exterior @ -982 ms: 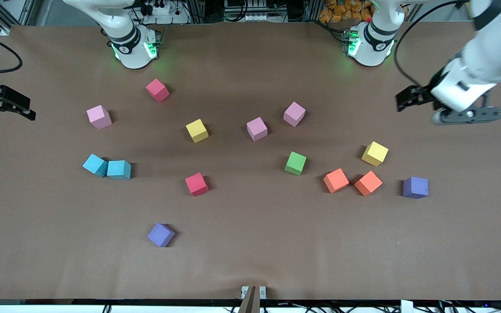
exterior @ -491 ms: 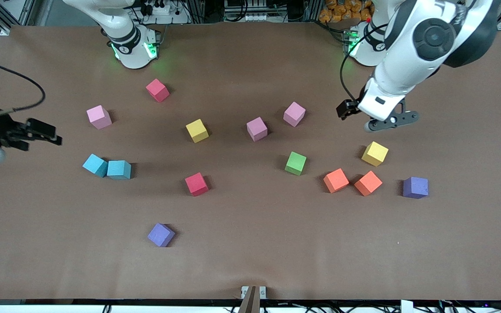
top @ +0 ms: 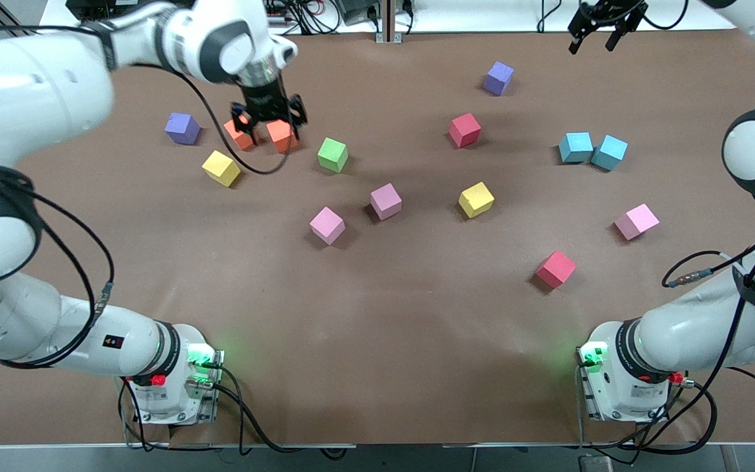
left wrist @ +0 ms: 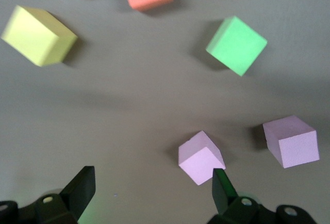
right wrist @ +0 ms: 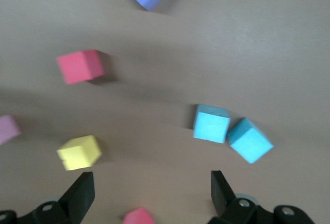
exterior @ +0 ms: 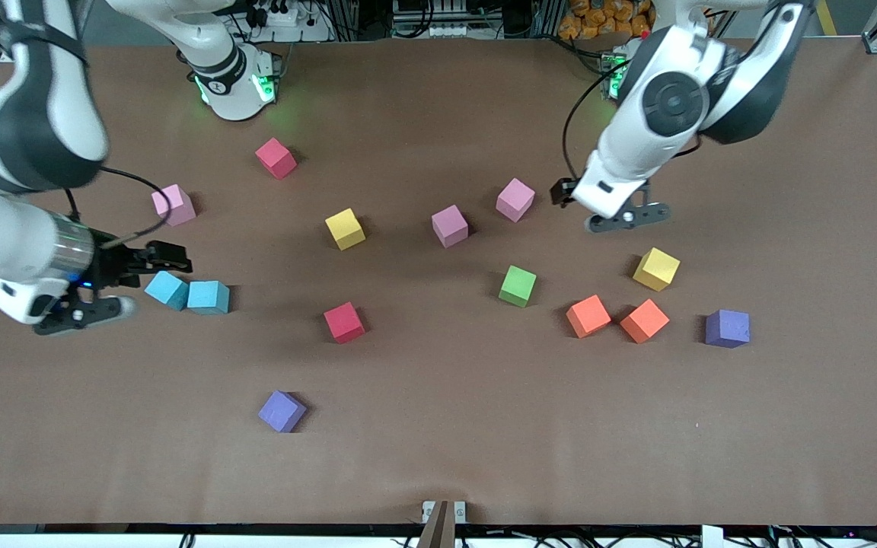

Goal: Form number 2 with 11 blocks
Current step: 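Reach the right gripper to the yellow cube while the left gripper reaches a pink cube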

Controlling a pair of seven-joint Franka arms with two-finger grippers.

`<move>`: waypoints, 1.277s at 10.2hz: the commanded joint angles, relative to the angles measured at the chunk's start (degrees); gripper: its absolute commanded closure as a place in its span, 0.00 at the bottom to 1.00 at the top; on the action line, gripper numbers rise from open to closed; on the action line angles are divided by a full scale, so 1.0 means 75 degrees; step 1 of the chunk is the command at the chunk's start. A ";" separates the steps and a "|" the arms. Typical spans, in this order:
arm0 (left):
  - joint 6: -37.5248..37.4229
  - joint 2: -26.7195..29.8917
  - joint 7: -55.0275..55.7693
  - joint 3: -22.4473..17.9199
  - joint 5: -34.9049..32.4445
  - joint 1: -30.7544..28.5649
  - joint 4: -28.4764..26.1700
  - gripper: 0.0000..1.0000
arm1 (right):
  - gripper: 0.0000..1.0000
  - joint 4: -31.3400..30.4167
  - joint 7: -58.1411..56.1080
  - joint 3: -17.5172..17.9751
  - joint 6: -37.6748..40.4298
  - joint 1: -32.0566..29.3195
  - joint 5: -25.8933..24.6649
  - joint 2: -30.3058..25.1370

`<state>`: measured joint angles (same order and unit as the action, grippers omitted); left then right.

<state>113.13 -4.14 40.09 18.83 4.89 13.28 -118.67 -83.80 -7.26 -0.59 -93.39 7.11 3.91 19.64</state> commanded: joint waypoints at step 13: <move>0.4427 -0.1476 0.5822 -0.0038 0.1177 0.1663 -0.2353 0.00 | 0.00 -0.3215 0.0792 0.0044 -0.2008 0.2893 -0.0485 -0.0696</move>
<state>145.05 -14.71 82.96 18.85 12.57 25.28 -136.24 -103.88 -2.08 0.05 -107.55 27.23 0.96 17.24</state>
